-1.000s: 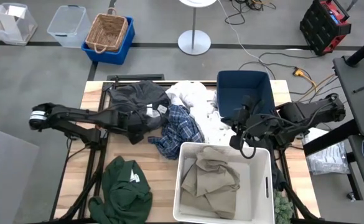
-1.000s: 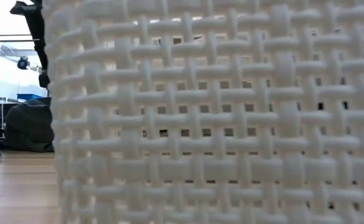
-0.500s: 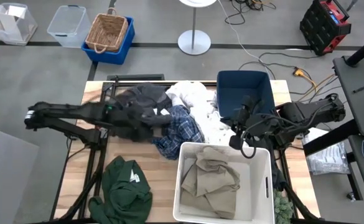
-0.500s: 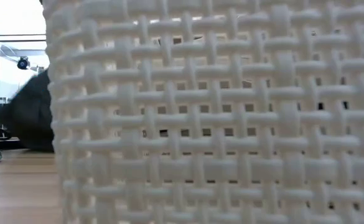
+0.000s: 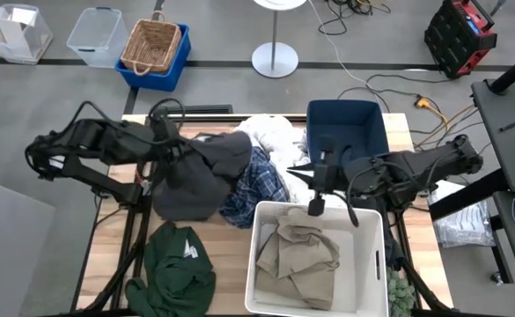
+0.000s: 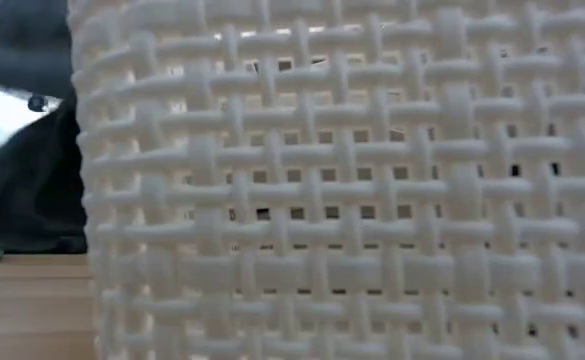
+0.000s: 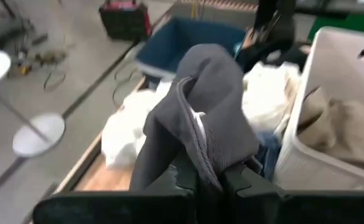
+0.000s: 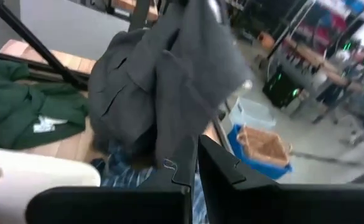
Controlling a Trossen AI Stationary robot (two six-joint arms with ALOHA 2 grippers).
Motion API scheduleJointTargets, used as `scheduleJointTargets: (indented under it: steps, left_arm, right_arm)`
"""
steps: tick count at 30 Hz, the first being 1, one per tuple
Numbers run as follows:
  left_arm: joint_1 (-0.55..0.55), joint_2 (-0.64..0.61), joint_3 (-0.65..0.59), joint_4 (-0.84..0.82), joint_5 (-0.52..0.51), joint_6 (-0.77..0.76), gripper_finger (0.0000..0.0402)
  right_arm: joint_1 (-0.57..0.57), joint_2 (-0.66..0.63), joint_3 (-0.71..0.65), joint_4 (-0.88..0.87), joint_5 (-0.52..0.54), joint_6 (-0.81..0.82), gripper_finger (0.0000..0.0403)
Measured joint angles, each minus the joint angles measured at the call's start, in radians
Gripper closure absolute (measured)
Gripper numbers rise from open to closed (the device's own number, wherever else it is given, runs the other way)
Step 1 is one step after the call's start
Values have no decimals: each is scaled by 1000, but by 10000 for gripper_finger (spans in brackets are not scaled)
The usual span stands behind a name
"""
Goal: Sort clothes
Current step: Put the gray shorts into the white bin
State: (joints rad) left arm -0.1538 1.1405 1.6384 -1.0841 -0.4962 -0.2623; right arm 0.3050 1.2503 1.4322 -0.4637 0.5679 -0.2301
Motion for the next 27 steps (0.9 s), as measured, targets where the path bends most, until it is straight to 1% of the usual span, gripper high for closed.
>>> scheduleJointTargets:
  steps: [3, 6, 8, 13, 16, 18, 21, 23, 25, 27]
  left_arm:
    - [-5, 50, 105, 3, 12, 59, 401]
    - [-12, 107, 202, 3, 45, 111, 401]
    - [-18, 151, 265, 3, 67, 140, 401]
    - [-43, 266, 420, 3, 74, 224, 401]
    - [-56, 336, 510, 3, 121, 267, 402]
    - [-60, 379, 567, -2, 132, 290, 402]
    - [-60, 442, 643, -20, 138, 320, 401]
    - [-60, 482, 684, -20, 153, 334, 401]
    - [-60, 523, 719, -15, 173, 344, 401]
    - [-60, 535, 705, 24, 183, 365, 401]
  right_arm:
    - [0, 22, 1, 55, 0, -57, 379]
    - [-3, 40, 16, 82, 0, -103, 348]
    - [-6, 42, 24, 116, 0, -111, 317]
    - [-41, 53, 29, 221, 9, -110, 223]
    - [-76, 71, 29, 264, 4, -95, 168]
    - [-102, 87, 29, 303, -42, -84, 134]
    - [-136, 115, 34, 359, -212, -72, 93]
    - [-153, 136, 45, 409, -298, -47, 74]
    - [-166, 165, 63, 446, -339, -42, 63]
    - [-173, 195, 77, 491, -356, -54, 60]
